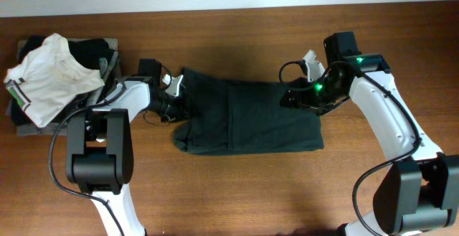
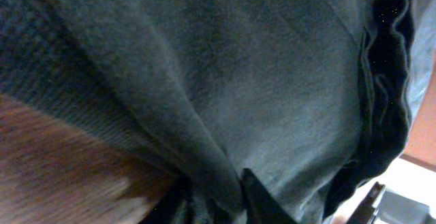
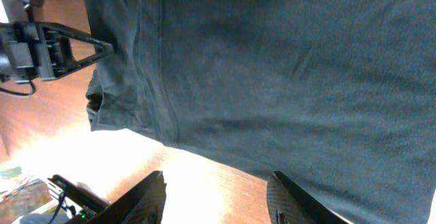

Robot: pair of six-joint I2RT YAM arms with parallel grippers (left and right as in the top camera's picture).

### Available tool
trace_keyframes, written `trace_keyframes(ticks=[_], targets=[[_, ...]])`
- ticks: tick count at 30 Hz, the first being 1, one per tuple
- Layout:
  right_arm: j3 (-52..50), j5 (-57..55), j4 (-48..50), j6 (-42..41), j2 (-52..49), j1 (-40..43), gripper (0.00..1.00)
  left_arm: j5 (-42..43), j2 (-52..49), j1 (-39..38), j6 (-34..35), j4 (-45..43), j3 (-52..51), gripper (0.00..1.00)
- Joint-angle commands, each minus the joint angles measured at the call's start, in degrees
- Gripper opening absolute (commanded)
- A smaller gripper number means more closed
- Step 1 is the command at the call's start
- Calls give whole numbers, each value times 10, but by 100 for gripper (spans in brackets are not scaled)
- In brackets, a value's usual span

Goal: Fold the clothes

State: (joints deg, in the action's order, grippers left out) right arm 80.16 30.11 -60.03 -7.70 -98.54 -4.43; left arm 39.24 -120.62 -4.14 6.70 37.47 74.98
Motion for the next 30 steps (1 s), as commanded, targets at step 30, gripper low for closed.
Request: trace_keyframes(ticks=[30], targets=[[5, -129, -47, -38, 14, 34, 64, -236, -52, -351, 47, 287, 345, 22]])
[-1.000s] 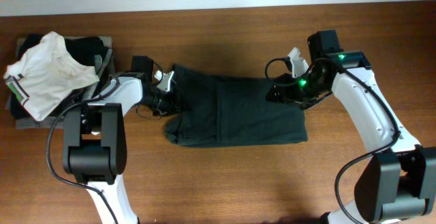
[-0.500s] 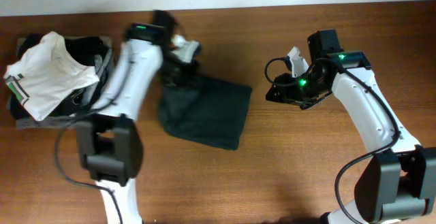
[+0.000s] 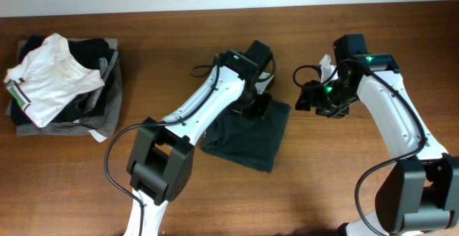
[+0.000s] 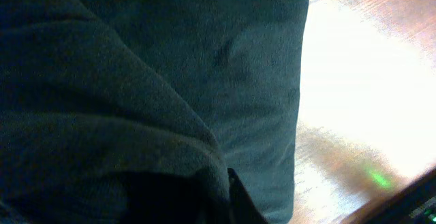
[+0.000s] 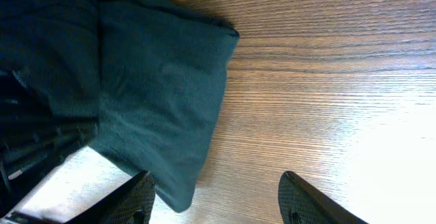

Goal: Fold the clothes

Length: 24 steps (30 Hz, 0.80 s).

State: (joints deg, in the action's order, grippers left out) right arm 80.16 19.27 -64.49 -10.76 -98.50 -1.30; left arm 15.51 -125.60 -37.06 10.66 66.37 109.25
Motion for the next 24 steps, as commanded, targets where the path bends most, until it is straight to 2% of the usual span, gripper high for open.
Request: trace_keyframes(ticks=[1, 3, 4, 5, 6, 7, 9, 10, 11, 12, 13, 15, 17, 18, 19, 22, 24], targets=[[3, -20, -3, -9, 14, 3, 64, 1, -2, -30, 7, -2, 2, 28], [-6, -58, -3, -42, 7, 2, 65, 1, -2, -41, 7, -2, 2, 31], [-12, -66, -1, -53, -3, 2, 59, 1, -2, -45, 7, -1, 2, 31], [-21, -62, -1, -59, -18, 1, 45, 0, -2, -48, 7, -1, 2, 30], [-33, -60, 4, -63, -30, 0, 27, -2, -2, -49, 7, -1, 2, 19], [-51, -58, 18, -63, -43, 0, 17, -2, -2, -49, 7, -3, 2, 7], [-70, -57, 39, -63, -61, 2, 17, -1, -2, -49, 6, -3, 2, 1], [-76, -44, 49, -63, -67, 2, 17, -3, -2, -49, -4, 6, 5, 3], [-80, -40, 54, -63, -68, 1, 23, -6, -2, -46, -11, 24, 15, 11], [-81, -40, 57, -63, -68, 1, 26, -15, -2, -39, -15, 52, 40, 14], [-81, -33, 63, -61, -68, 1, 28, -52, -2, -31, -15, 95, 83, 15], [-81, -29, 67, -60, -68, 1, 29, -224, -2, -10, -22, 206, 199, 16], [-81, -30, 67, -60, -68, 1, 30, -263, -2, 30, -28, 242, 233, 16], [-81, -29, 67, -60, -68, 1, 30, -263, -3, 59, -28, 236, 220, 8], [-81, -29, 67, -60, -68, 1, 30, -243, -6, 94, -28, 217, 192, 0], [-81, -29, 67, -60, -68, 1, 30, -87, -13, 181, -64, 118, 31, 0], [-81, -29, 67, -60, -68, 1, 30, 17, -13, 183, -80, 56, -58, 0]])
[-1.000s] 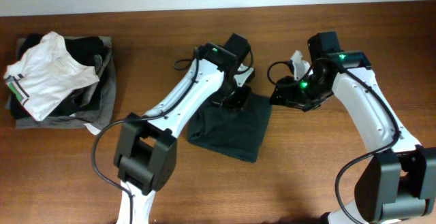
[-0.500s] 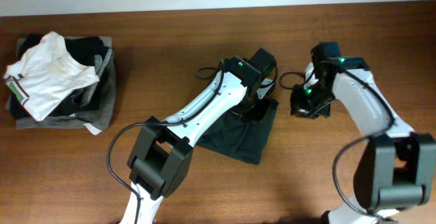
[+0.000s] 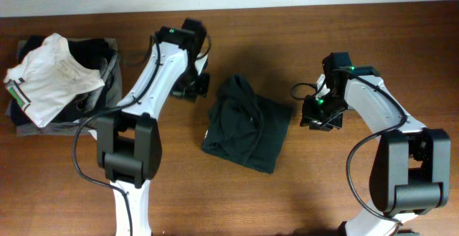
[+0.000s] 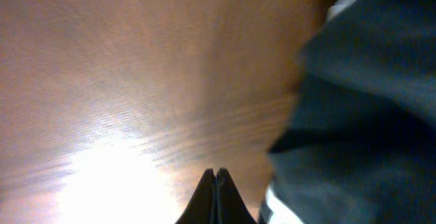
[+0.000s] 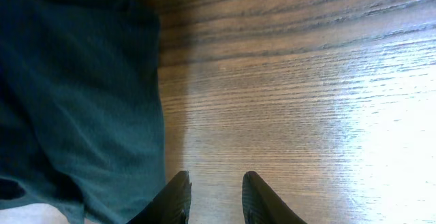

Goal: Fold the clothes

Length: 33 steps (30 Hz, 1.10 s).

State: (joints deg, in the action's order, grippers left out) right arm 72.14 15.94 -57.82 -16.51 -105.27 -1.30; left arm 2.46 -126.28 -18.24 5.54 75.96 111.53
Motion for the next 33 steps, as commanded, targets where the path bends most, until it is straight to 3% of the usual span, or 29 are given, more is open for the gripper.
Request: trace_keyframes(ticks=[1, 3, 4, 7, 10, 13, 15, 18, 20, 23, 27, 30, 33], targets=[[0, 6, 0, -3, 0, 1, 30, 235, -6, -20, -52, -55, -103, 0], [0, 14, 0, -3, 0, 1, 30, 331, -2, -72, -86, -50, -103, 0], [0, 14, -1, -3, 0, 1, 30, 338, 1, -106, -99, -44, -103, 1], [0, 14, -6, -3, 0, 1, 30, 240, 3, -220, -119, 4, -103, 0], [0, 14, -6, -3, 0, 1, 30, 186, 3, -261, -118, 30, -99, 0], [2, 17, -4, 4, 0, 2, 30, 161, 3, -240, -119, 83, -25, 0], [24, 113, 3, 77, 3, 2, 37, 92, 4, -193, -118, 156, 93, 0], [31, 207, -28, 118, 11, -2, 50, 94, 4, -135, -116, 172, 145, 0], [31, 207, -76, 118, 11, -5, 50, 154, 4, -116, -137, 195, 101, 0], [18, 205, -121, 115, 10, -32, 41, 207, 4, -117, -160, 128, -66, 0], [-89, 123, -20, -17, 10, -99, 22, 217, 4, -115, -154, 17, -241, 0], [-182, 87, 64, -67, 10, -102, 19, 185, 4, -93, -150, -7, -270, 0], [-186, 52, 45, -71, 14, -71, 13, 174, 6, -45, -151, 47, -224, 0]])
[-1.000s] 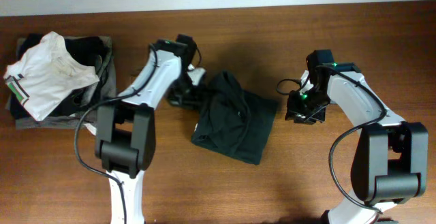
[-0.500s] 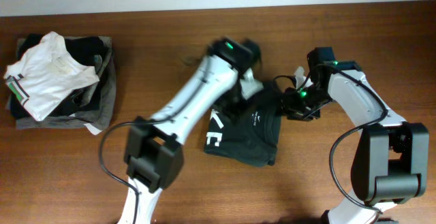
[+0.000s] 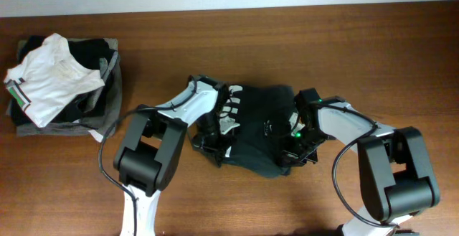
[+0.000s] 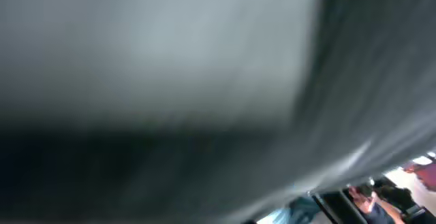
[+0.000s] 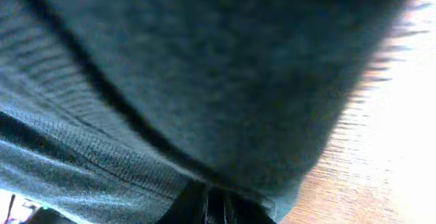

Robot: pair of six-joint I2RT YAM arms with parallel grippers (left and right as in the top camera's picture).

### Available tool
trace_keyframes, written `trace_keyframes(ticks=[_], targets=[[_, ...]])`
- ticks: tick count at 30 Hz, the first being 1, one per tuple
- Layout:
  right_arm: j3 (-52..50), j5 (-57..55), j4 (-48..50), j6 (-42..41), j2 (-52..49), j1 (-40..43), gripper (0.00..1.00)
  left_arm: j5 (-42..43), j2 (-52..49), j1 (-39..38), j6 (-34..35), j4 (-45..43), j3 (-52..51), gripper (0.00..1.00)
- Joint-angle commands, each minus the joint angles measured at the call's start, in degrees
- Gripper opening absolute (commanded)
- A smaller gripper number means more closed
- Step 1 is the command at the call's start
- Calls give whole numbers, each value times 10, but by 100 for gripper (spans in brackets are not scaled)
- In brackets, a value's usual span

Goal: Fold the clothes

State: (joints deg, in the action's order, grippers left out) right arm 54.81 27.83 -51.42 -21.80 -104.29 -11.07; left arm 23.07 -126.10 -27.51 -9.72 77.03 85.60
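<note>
A dark green garment (image 3: 262, 125) lies folded into a thick, rumpled bundle at the table's middle. My left gripper (image 3: 214, 137) is pressed against its left edge. The left wrist view holds only blurred grey-green cloth (image 4: 170, 60), so its fingers are hidden. My right gripper (image 3: 295, 148) sits at the bundle's lower right edge. In the right wrist view the garment's ribbed hem (image 5: 102, 163) fills the frame. Its dark fingers (image 5: 194, 203) stand close together, closed on that cloth edge.
At the far left stands a pile of clothes (image 3: 86, 100), dark and grey pieces with a crumpled white shirt (image 3: 50, 78) on top. Bare brown table (image 3: 373, 57) surrounds the bundle, and a pale wall runs along the back edge.
The left gripper was shut and empty over bare wood up-left of the bundle and is now at its left edge. The right gripper was slightly open beside the bundle's right side and is now shut on its hem.
The garment first lay spread wide, with the left gripper shut on its left end and the right gripper open over its right end. Then the left end was over the right and the garment was half as wide. Both grippers then stood off it. Now both are back at its edges.
</note>
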Motion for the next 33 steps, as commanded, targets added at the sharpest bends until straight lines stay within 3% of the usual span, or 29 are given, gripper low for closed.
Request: trace_keyframes(ticks=[1, 3, 4, 6, 8, 10, 15, 19, 21, 23, 24, 29, 33], targets=[[-7, -67, -29, -15, 9, 41, 13, -32, 7, 62, 0, 56, 59, 0], [28, -59, -68, 26, 42, 76, 13, -32, 25, 96, -3, 90, 128, 0], [58, -33, -82, 76, 68, 90, 20, -32, 39, 114, -3, 90, 175, 1], [106, 1, -90, 120, 103, 92, 29, -15, 44, 132, -2, 58, 237, 18], [131, 7, -76, 118, 114, 88, 33, 57, 40, 136, 29, -31, 238, 46], [126, -1, -31, 73, 105, 88, 35, 114, 24, 130, 61, -88, 222, 60], [126, -15, -10, 43, 25, 88, 34, 198, -97, 88, 166, -115, 191, 61], [126, -15, -12, 37, -13, 88, 30, 263, -168, 53, 166, -119, 191, 61], [126, -15, -10, 37, -13, 88, 29, 263, -172, 33, 166, -124, 191, 54], [126, -15, -10, 37, -13, 88, 29, 262, -172, 12, 166, -130, 191, 14], [126, -15, -10, 37, -13, 88, 29, 260, -172, 9, 165, -132, 191, 1], [145, -6, -65, 51, 11, 101, 24, 252, -164, 54, 148, -123, 226, 1], [223, 19, -125, 81, 118, 126, 25, 236, -119, 172, 127, -47, 433, 1]])
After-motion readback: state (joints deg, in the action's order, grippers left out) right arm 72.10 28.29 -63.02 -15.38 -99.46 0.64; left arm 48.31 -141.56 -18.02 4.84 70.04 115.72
